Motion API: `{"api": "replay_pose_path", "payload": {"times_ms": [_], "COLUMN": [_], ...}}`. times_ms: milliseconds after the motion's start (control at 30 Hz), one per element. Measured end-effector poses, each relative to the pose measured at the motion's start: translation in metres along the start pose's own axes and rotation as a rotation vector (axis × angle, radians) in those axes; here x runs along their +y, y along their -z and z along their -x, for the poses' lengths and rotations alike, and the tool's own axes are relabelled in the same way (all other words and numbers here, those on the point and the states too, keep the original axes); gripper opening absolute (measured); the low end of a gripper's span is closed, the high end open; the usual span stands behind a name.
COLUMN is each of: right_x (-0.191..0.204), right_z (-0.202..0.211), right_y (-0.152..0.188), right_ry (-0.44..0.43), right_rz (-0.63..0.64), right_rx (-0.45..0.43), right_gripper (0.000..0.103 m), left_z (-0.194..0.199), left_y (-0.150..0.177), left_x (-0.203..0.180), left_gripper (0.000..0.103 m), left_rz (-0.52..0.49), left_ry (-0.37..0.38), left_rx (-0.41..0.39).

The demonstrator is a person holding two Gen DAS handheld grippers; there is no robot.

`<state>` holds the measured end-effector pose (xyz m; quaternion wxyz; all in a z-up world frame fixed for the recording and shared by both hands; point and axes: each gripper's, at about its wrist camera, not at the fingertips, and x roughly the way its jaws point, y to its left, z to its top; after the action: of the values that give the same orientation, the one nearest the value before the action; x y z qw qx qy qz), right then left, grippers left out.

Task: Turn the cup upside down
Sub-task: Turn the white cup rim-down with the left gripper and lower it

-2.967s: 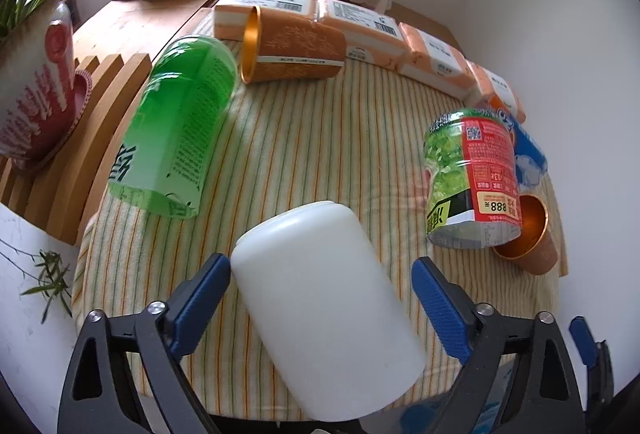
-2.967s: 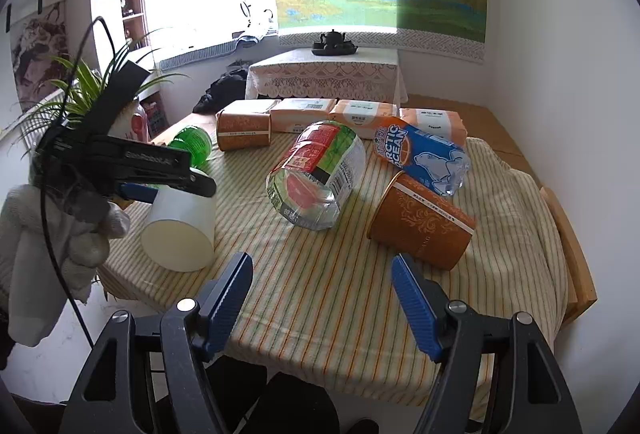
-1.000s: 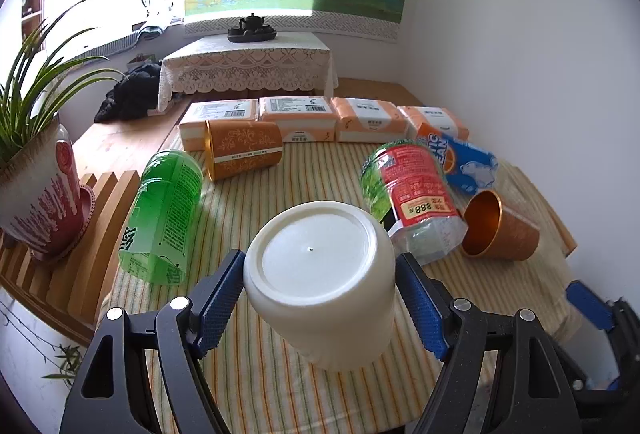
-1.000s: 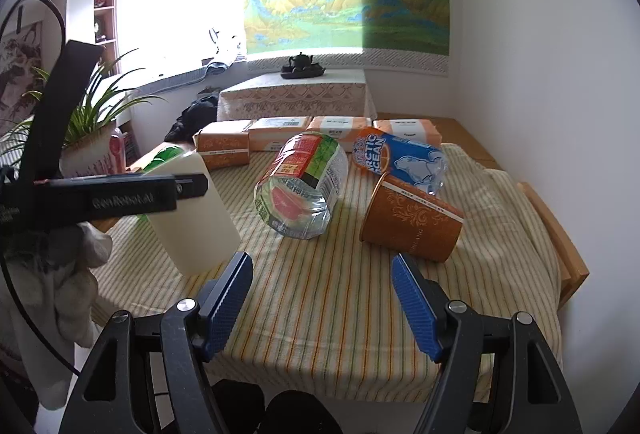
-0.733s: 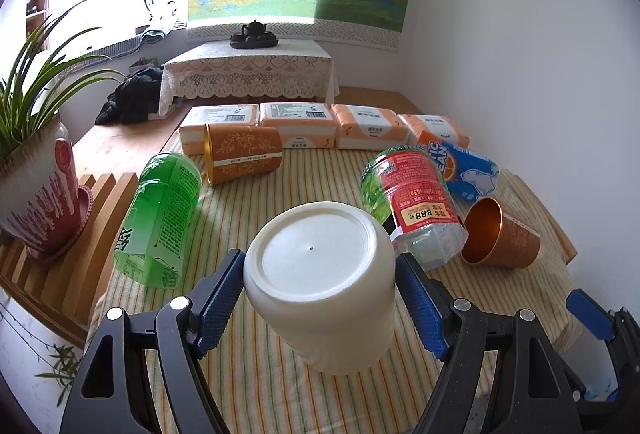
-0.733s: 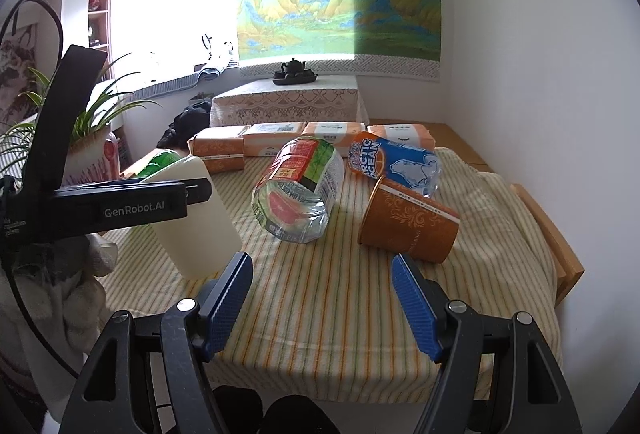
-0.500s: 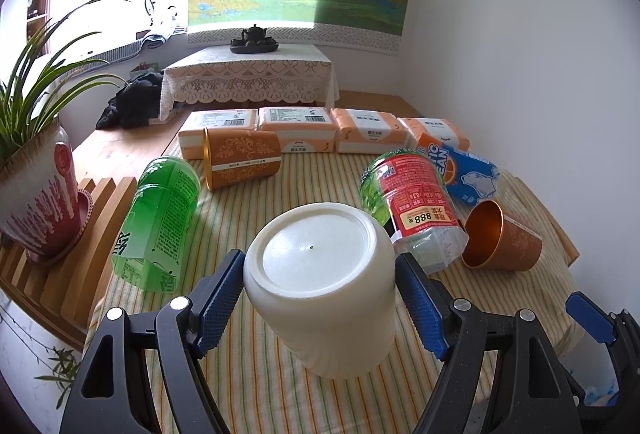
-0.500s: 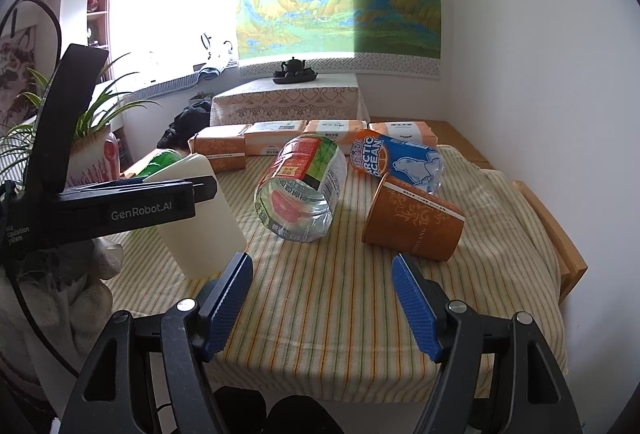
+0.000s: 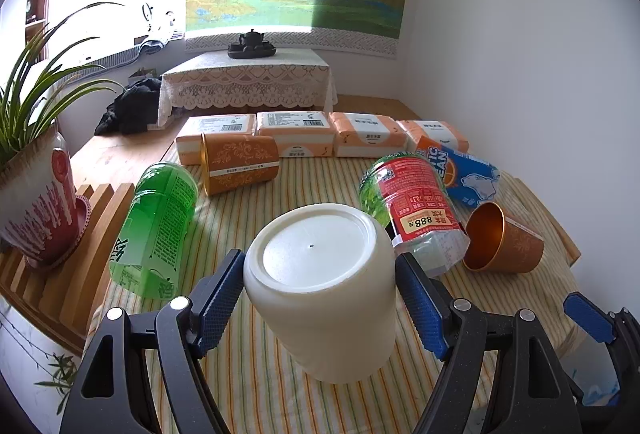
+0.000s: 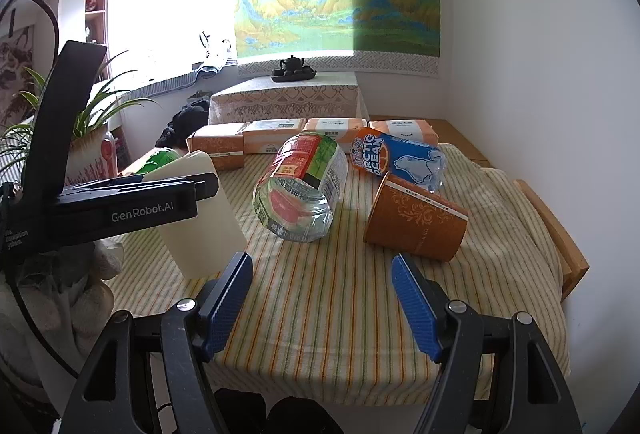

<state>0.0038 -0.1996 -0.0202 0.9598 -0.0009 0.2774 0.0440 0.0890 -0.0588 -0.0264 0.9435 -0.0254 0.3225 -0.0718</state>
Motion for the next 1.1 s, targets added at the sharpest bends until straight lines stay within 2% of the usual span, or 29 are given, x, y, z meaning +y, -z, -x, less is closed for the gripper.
{"api": "replay_pose_path", "payload": {"times_ms": [500,567,633,967,1033,1100], "right_x": [0.002,0.001,0.000,0.002,0.002,0.002], "right_z": [-0.003,-0.003,-0.003,-0.002,0.000,0.002], "right_y": [0.001,0.001,0.001,-0.001,-0.003,-0.004], "right_ry": [0.001,0.004,0.006,0.011,0.014,0.018], "right_rz": [-0.005,-0.006,-0.009,-0.011,-0.016,-0.021], "right_rx": [0.010,0.009,0.010,0.003,-0.005,-0.016], "right_gripper": [0.068,0.068,0.069,0.069,0.071,0.074], "left_z": [-0.004,-0.005,-0.004,0.010,0.016,0.025], "left_y": [0.005,0.005,0.006,0.007,0.007,0.008], "left_x": [0.000,0.000,0.000,0.004,0.007,0.013], "left_gripper": [0.080,0.085,0.094,0.095,0.101,0.101], "left_rz": [-0.006,-0.006,-0.008,-0.010,-0.002,0.009], "left_ry": [0.043,0.047,0.062,0.077,0.080,0.084], "left_rx": [0.025,0.025,0.022,0.008,0.001,-0.012]}}
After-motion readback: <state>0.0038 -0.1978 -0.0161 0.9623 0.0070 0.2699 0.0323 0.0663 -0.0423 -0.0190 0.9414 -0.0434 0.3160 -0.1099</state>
